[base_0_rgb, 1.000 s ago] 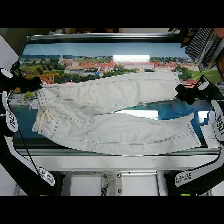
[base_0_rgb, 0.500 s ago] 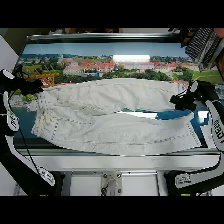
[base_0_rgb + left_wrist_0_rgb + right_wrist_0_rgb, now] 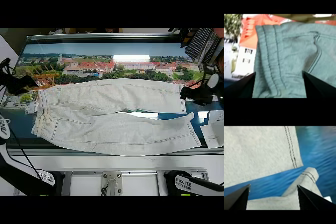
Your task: Fold the clothes and pants, and hang the long-sleeved shirts on hangers.
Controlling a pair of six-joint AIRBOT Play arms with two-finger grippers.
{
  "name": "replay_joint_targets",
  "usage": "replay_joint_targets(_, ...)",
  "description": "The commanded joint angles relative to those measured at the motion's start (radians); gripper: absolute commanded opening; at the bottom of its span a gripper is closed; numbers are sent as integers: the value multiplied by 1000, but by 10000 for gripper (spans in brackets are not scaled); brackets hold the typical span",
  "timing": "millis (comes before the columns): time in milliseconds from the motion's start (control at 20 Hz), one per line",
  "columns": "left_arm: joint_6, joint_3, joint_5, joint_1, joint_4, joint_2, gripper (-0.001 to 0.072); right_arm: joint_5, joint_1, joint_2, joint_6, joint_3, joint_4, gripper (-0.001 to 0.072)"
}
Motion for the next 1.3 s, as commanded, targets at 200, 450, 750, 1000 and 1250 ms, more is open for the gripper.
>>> replay_joint_targets(200, -151, -784, 63, 245, 137, 465, 620, 17, 2, 289, -45, -123, 13, 631)
replay_joint_targets(450, -165, -1099, 232, 376, 3, 623, 620, 17, 3, 309, -45, -176, 17, 631)
replay_joint_targets(750, -108, -1244, 421, 352, -172, 676, 620, 16, 3, 309, -71, -179, 17, 631)
replay_joint_targets(1000, -108, -1248, 504, 231, -240, 574, 620, 11, 3, 309, -71, -179, 17, 631)
replay_joint_targets(1250, -124, -1248, 550, 144, -255, 519, 465, 20, -2, 309, -72, -179, 16, 631)
